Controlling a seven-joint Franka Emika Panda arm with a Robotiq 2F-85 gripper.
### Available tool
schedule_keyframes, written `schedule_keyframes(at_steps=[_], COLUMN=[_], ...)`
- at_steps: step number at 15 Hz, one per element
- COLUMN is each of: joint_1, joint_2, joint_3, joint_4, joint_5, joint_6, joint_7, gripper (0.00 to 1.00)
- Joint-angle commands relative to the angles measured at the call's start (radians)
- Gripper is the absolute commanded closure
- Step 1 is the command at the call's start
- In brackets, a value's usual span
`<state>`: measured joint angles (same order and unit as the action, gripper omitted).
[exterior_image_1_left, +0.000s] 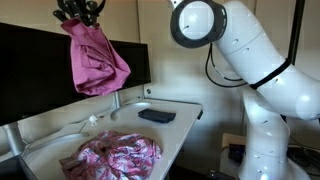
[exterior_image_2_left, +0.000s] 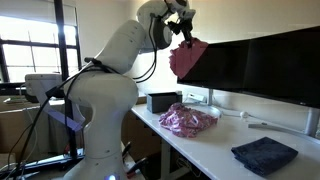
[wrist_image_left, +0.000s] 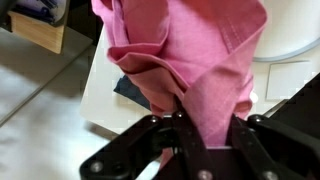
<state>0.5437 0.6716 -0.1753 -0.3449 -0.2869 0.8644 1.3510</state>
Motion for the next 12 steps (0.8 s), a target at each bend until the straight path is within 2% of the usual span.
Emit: schedule_keyframes(at_steps=[1,12], joint_1=[0.004,0.001], joint_2=[-0.052,-0.175], joint_3=[-0.008,-0.044], joint_4=[0.0,0.0], joint_5=[-0.058,-0.19], joint_6=[-0.042,-0.162], joint_7=[-0.011,0.016], gripper=[0.91,0.91])
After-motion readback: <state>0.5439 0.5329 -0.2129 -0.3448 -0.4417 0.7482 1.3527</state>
